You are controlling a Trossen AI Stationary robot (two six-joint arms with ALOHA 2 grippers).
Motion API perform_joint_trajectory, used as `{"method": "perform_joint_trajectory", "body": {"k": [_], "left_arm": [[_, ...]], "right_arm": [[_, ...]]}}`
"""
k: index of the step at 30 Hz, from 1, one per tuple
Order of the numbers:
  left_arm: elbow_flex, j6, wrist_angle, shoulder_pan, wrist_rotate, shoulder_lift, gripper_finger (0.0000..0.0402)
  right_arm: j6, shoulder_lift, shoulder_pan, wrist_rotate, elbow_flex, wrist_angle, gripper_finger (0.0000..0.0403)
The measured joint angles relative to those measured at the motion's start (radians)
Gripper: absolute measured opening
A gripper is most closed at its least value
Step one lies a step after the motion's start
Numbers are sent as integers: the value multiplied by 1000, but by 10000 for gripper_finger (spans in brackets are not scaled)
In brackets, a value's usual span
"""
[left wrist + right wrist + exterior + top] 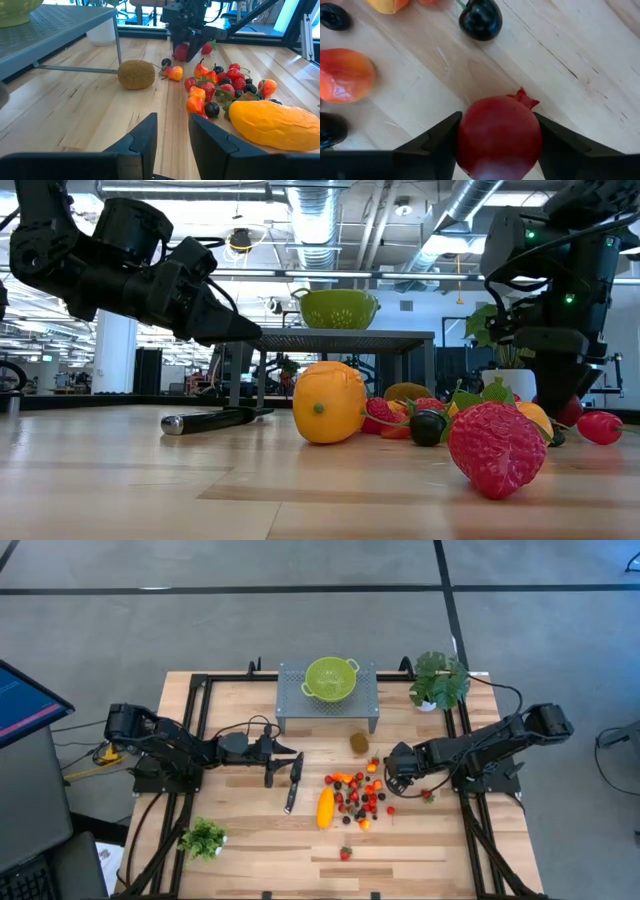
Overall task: Pick & Place Fruit
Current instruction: Put the pomegranate into the green strainer bowl on the shelf
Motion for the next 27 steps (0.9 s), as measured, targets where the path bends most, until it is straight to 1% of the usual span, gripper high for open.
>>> {"method": "perform_joint_trajectory", "body": {"k": [4, 11, 16, 20, 27], "left_arm": [[0, 0, 0, 0, 0, 0, 106], [0, 0, 0, 0, 0, 0, 106], [0, 0, 0, 0, 0, 0, 106], [0, 0, 0, 0, 0, 0, 106], [0, 0, 0, 0, -5, 0, 106]], "right_arm": [[0, 0, 0, 0, 0, 0, 198], [-25, 0, 1, -30, 5, -9, 210], [-64, 0, 1, -69, 40, -23, 194], [-124, 0, 1, -92, 98, -22, 188], [-281, 0, -6, -105, 268, -13, 204]]}}
